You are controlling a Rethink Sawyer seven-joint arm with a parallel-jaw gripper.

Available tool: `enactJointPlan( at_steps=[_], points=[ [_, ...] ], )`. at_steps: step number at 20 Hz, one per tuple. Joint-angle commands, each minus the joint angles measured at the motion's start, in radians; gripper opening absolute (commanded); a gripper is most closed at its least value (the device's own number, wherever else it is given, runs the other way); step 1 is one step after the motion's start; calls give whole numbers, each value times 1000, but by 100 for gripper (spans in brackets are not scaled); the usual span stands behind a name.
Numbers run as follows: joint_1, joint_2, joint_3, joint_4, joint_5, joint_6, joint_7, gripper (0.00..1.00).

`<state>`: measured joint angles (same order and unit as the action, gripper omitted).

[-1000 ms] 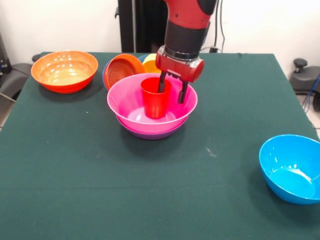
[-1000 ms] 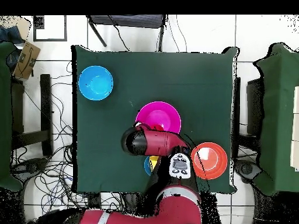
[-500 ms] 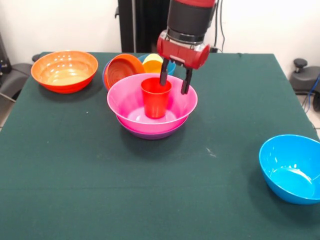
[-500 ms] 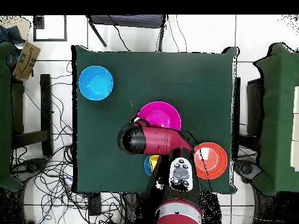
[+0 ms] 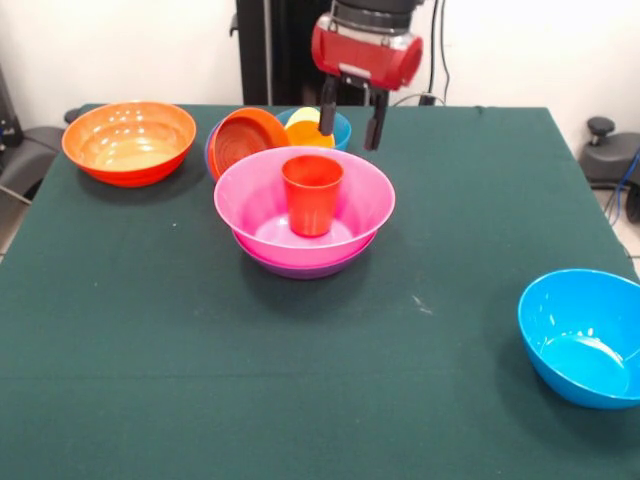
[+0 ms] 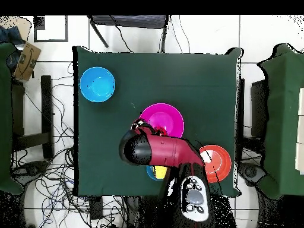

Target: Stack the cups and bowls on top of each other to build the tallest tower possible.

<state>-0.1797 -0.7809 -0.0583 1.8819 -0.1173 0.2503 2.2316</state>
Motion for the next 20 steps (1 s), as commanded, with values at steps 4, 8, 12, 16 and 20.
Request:
enactJointPlan(
  at_steps=[4,8,12,16,20],
  points=[
    [-157,-111,213,138,-86,198,-210,100],
    [-232,-97,247,105,-122,216,-258,100],
    [-295,-92,279,127,-178,179,-255,100],
    [-345,-23,284,138,-279,73,-216,100],
    [-370,17,269,136,-375,9,-170,100]
  ],
)
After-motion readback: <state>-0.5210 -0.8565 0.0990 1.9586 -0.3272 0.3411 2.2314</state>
